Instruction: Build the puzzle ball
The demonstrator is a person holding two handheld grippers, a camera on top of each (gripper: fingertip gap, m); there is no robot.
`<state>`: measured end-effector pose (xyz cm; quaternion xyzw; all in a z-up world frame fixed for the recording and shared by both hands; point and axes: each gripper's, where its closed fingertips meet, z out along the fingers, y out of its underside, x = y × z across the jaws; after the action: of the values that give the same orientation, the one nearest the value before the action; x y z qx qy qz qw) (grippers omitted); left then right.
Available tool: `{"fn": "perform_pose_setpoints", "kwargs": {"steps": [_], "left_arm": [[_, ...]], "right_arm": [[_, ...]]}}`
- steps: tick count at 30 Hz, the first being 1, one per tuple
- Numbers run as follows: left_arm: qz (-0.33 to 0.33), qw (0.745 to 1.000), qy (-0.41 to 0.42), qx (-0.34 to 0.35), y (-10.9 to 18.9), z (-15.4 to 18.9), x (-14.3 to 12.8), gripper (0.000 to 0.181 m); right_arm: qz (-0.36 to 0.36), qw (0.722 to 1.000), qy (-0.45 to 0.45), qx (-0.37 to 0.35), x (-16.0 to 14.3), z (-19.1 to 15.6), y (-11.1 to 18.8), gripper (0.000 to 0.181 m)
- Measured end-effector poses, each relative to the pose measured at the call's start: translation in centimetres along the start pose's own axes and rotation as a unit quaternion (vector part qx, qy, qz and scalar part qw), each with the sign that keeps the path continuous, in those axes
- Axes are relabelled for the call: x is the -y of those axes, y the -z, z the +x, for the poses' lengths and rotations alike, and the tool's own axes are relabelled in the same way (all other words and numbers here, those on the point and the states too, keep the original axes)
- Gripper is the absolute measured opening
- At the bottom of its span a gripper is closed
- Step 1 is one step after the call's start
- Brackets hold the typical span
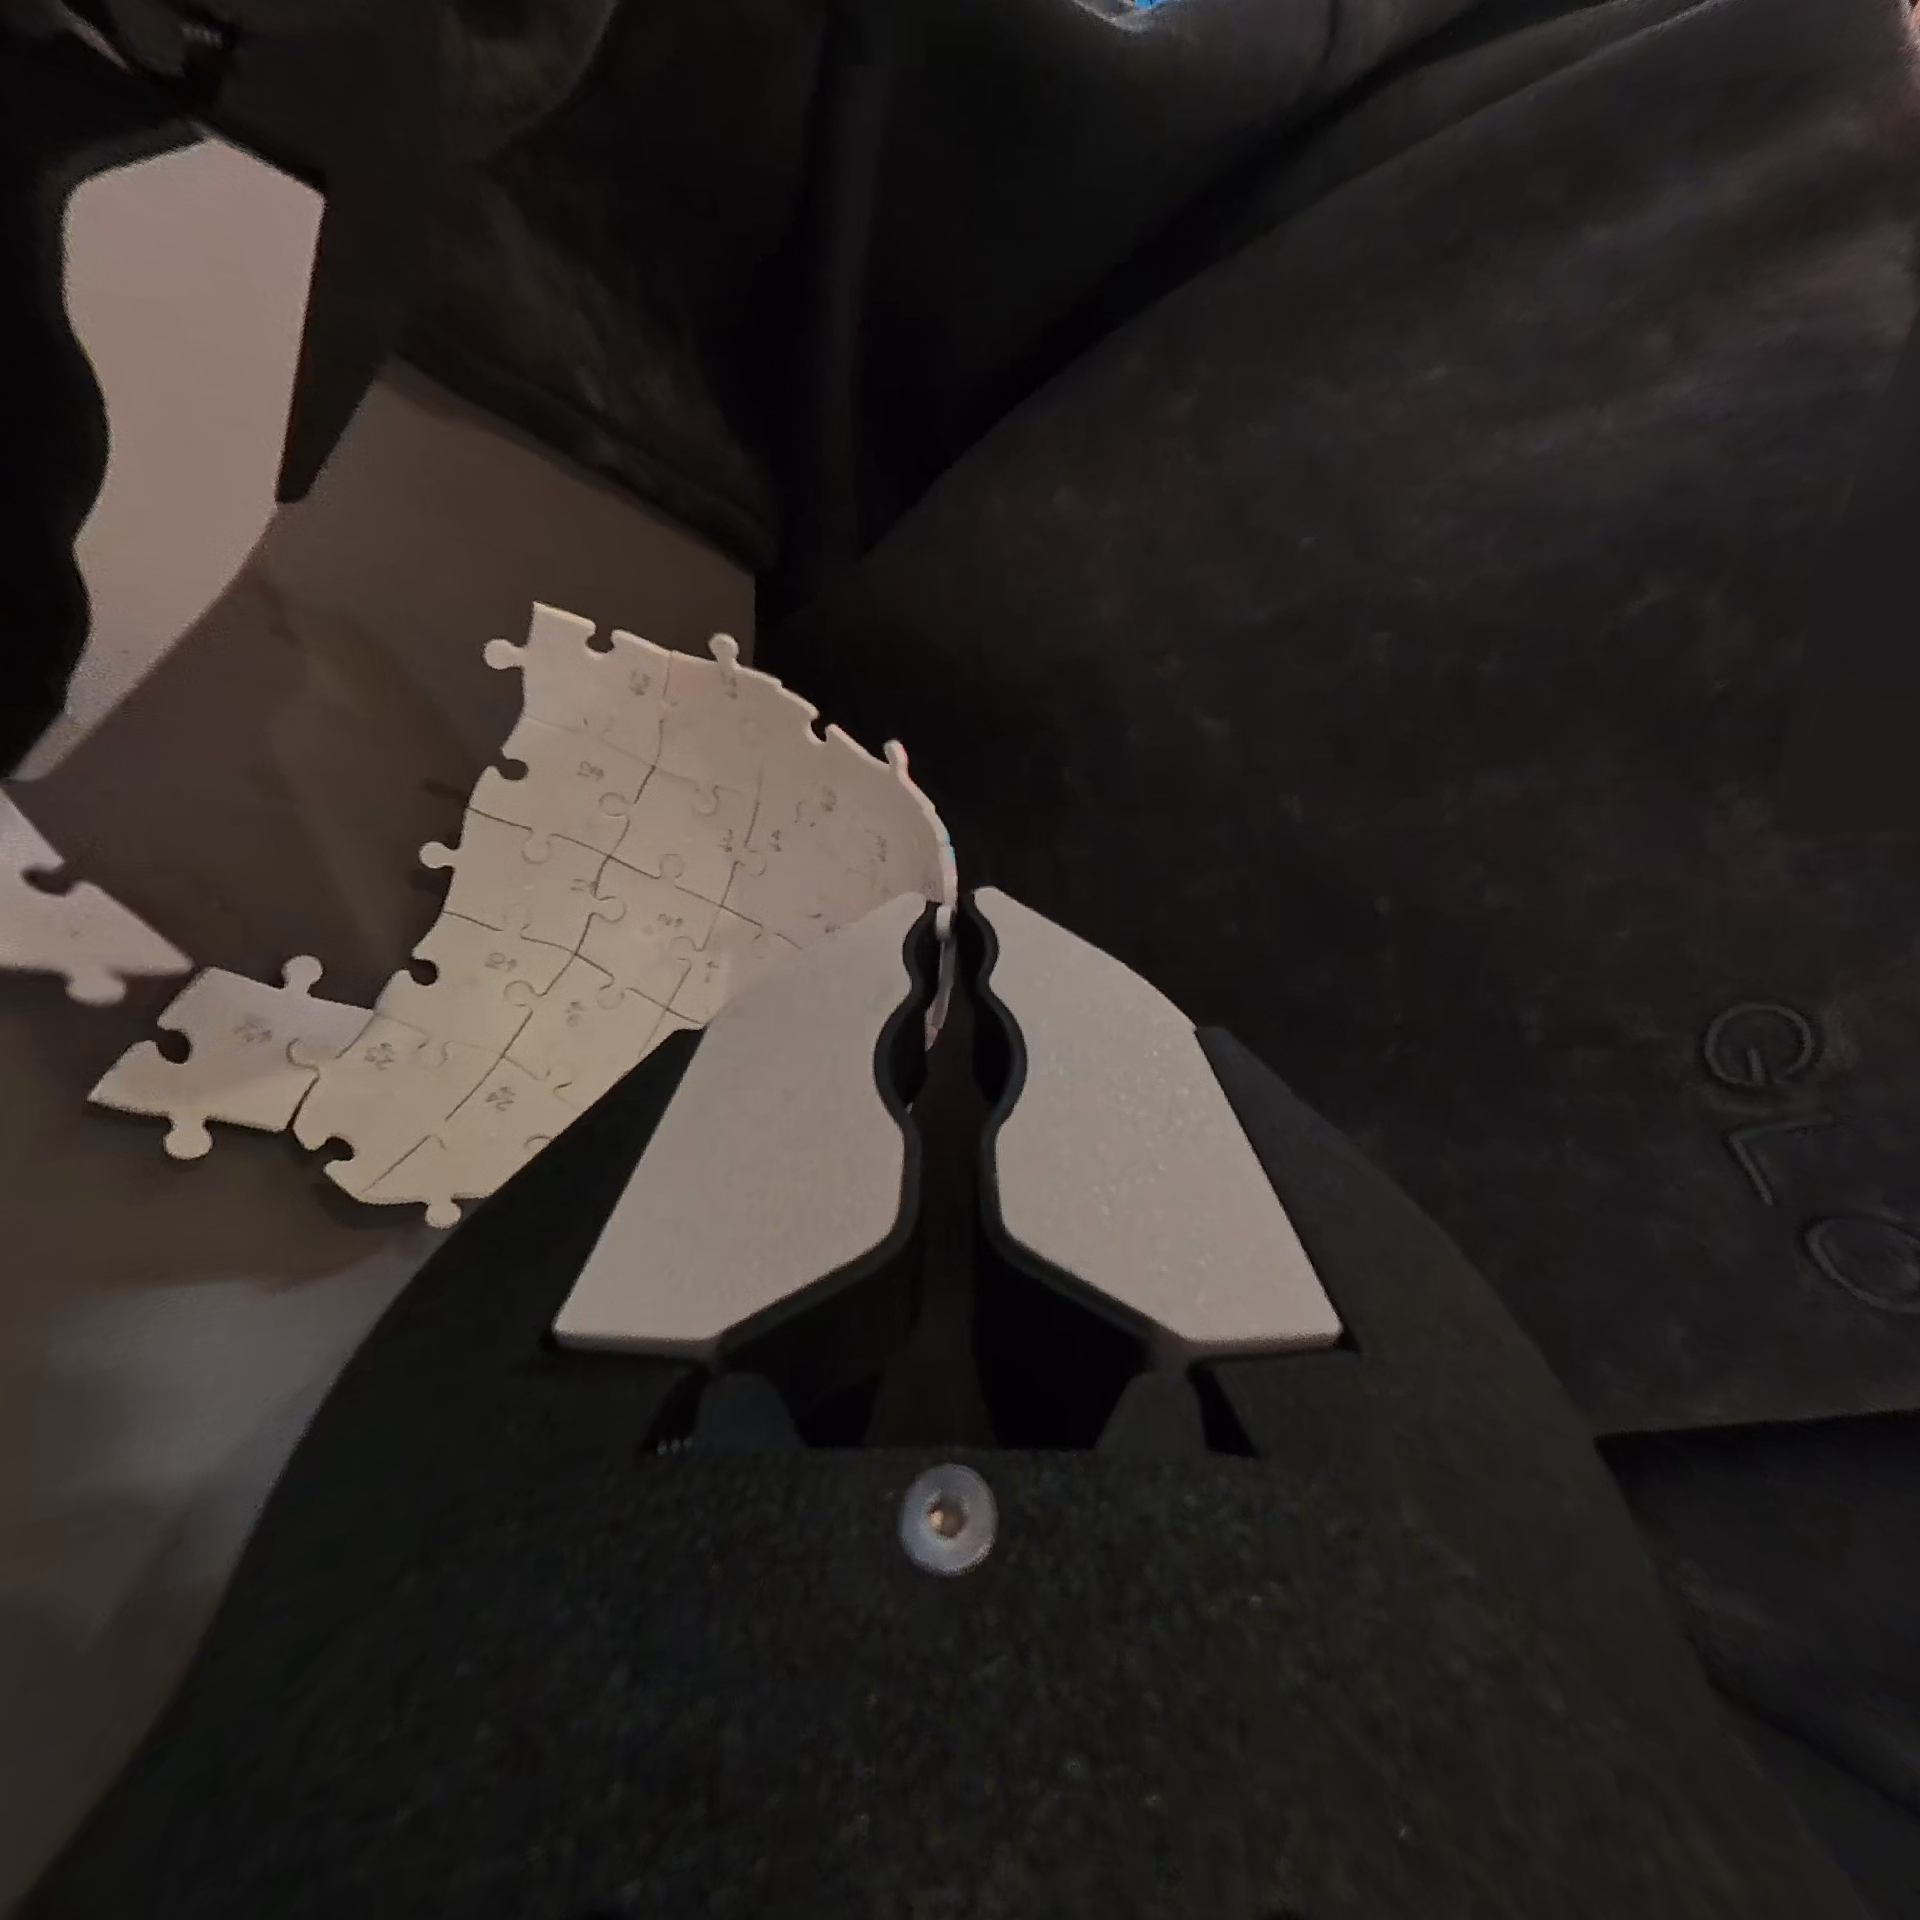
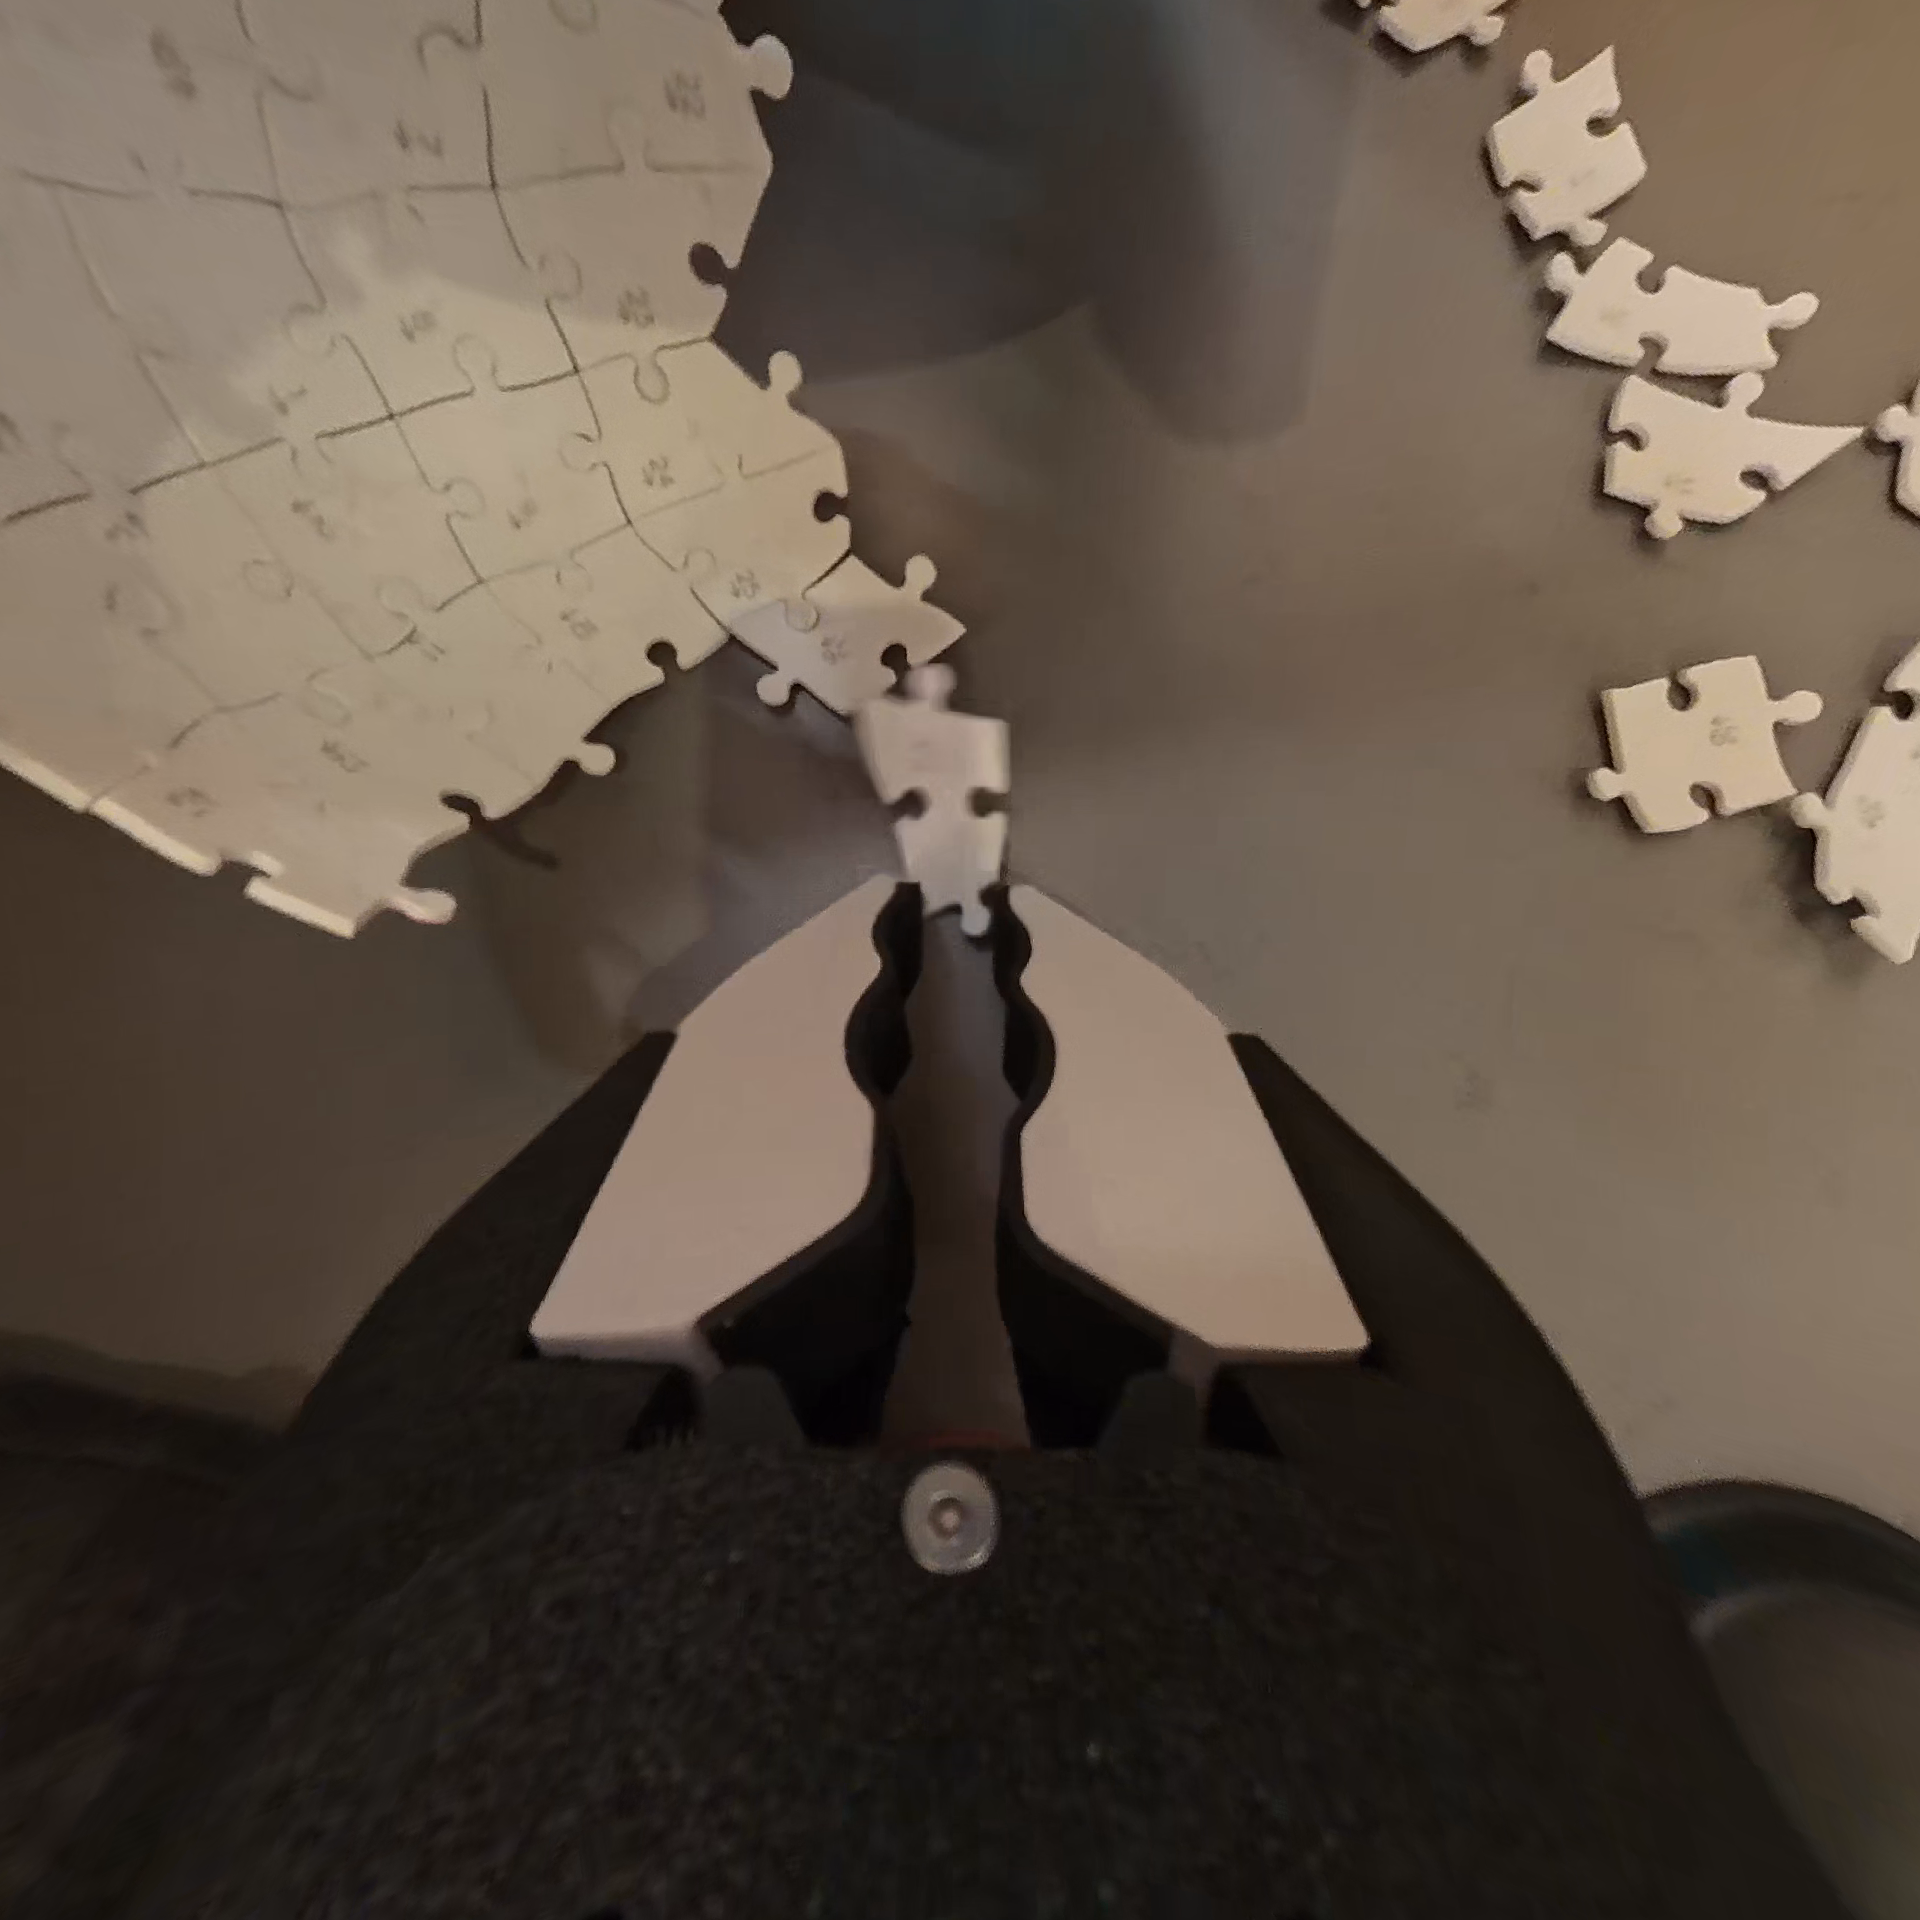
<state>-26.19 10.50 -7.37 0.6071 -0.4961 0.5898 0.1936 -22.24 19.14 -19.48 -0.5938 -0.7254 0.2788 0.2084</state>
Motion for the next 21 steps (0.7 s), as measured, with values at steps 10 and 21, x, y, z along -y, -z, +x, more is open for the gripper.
{"fn": "perform_pose_setpoints", "kwargs": {"steps": [10, 21], "left_arm": [[-0.035, 0.999, 0.009, -0.012, 0.8, -0.1, -0.4, 0.003], [-0.115, 0.993, 0.01, -0.029, 0.8, 0.4, -1.7, 0.0]], "right_arm": [[0.01, 0.998, -0.017, 0.051, 1.0, -2.2, 1.4, 0.004], [-0.104, 0.948, -0.119, 0.276, 1.7, -5.6, -0.5, 0.004]]}}
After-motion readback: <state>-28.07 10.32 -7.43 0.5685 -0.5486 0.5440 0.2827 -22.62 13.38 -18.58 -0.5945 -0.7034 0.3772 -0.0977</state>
